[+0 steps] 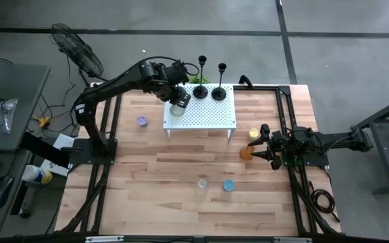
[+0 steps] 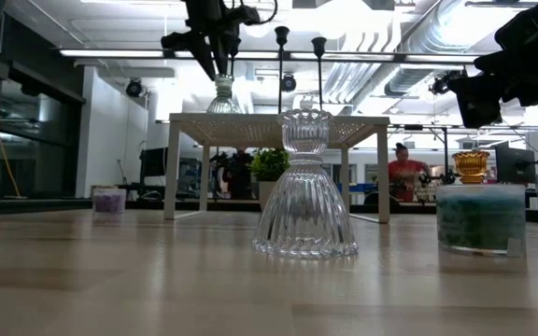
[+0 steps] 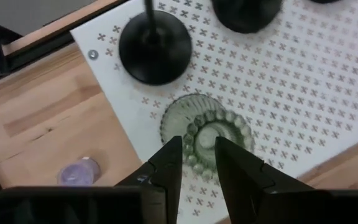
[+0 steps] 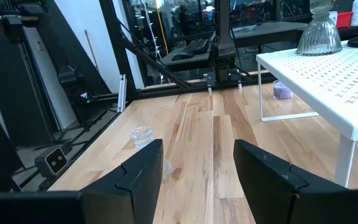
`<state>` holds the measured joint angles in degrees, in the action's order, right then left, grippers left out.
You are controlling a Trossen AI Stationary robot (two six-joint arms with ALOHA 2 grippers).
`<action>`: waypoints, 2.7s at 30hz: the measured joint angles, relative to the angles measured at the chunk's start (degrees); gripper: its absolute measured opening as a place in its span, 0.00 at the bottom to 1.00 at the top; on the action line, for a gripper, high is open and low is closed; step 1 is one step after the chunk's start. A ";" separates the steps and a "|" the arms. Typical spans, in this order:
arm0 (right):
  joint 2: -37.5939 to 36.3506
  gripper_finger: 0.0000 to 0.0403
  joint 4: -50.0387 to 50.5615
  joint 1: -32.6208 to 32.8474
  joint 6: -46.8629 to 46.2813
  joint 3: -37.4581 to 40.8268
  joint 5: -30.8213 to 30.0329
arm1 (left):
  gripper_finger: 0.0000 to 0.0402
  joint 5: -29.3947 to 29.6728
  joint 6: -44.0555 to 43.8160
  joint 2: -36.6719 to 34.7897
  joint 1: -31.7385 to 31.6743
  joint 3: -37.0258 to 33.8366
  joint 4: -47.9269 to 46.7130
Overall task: Pick & Place candle stick holders
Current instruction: Put the transparent candle holder on the shelf aligned with the green candle holder
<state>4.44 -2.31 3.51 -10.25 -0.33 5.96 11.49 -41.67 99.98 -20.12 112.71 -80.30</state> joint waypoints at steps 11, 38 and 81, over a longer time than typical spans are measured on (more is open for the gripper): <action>0.01 0.47 -0.02 -0.02 0.01 0.00 0.00 | 0.23 9.16 3.86 -5.65 3.47 0.00 0.32; 0.01 0.47 0.09 -0.02 0.00 0.00 0.00 | 0.23 14.23 17.76 -20.01 34.65 -22.93 10.41; 2.41 0.47 0.01 0.00 0.01 -0.01 0.00 | 0.61 17.01 30.84 14.55 48.26 -58.63 119.55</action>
<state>6.85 -2.30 3.51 -10.24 -0.34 5.96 28.50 -10.83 114.53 28.14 54.08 39.25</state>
